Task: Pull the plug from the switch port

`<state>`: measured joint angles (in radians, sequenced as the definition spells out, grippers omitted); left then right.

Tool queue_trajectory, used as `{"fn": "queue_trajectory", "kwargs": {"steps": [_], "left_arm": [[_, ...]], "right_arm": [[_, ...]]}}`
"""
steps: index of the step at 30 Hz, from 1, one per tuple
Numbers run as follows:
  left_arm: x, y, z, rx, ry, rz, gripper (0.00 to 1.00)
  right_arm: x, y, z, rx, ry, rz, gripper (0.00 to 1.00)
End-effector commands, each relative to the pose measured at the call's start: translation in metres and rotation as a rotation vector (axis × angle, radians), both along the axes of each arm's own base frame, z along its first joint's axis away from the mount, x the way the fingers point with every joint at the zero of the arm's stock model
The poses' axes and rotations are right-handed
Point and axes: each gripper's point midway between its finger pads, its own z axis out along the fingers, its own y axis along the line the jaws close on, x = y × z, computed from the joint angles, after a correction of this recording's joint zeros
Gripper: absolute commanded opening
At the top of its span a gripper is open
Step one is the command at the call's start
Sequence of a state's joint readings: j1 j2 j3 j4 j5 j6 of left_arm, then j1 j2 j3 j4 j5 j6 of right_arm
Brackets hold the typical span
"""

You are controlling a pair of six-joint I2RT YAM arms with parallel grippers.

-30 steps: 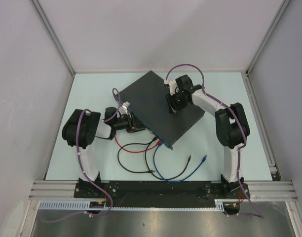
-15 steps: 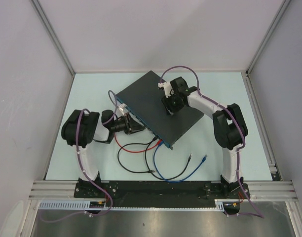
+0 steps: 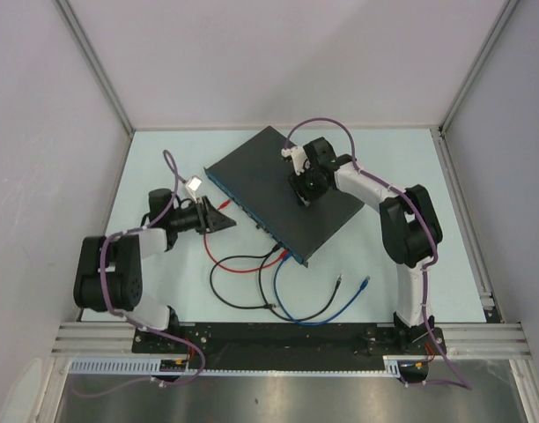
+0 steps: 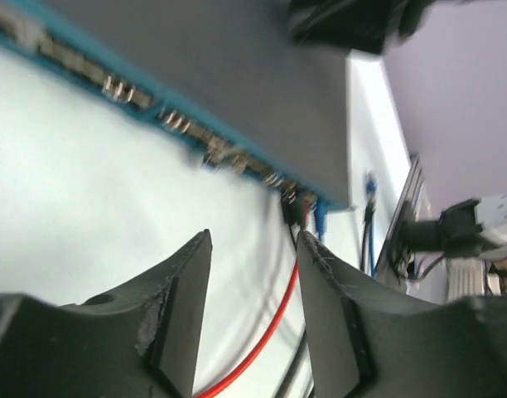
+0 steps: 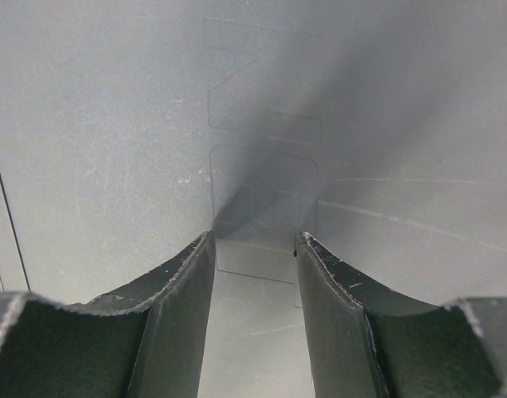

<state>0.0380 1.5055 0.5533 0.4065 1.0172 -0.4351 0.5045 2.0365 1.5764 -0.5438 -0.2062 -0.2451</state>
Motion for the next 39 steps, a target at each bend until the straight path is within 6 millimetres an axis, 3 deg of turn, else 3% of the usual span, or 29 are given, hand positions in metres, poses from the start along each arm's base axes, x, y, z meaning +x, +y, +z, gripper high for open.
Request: {"fn": "queue_trajectory", "kwargs": {"steps": [1, 2, 10, 15, 19, 39], "left_arm": [[0.013, -0.003, -0.030, 0.085, 0.060, -0.053, 0.54], [0.011, -0.012, -0.033, 0.086, 0.078, -0.084, 0.54], [0.024, -0.031, -0.062, 0.068, 0.157, -0.153, 0.54], [0.027, -0.038, -0.066, 0.101, 0.165, -0.172, 0.54], [0.037, -0.038, -0.066, 0.104, 0.165, -0.089, 0.55], [0.024, -0.064, -0.085, 0.077, 0.295, -0.091, 0.46]], "right_arm": [[-0.041, -0.016, -0.035, -0.072, 0.175, 0.023, 0.49], [-0.041, -0.017, -0.036, -0.075, 0.174, 0.024, 0.49], [-0.042, -0.021, -0.036, -0.093, 0.162, 0.039, 0.49], [-0.045, -0.020, -0.039, -0.093, 0.179, 0.040, 0.49], [-0.045, -0.020, -0.040, -0.095, 0.182, 0.037, 0.49], [-0.046, -0.027, -0.040, -0.111, 0.181, 0.033, 0.50]]}}
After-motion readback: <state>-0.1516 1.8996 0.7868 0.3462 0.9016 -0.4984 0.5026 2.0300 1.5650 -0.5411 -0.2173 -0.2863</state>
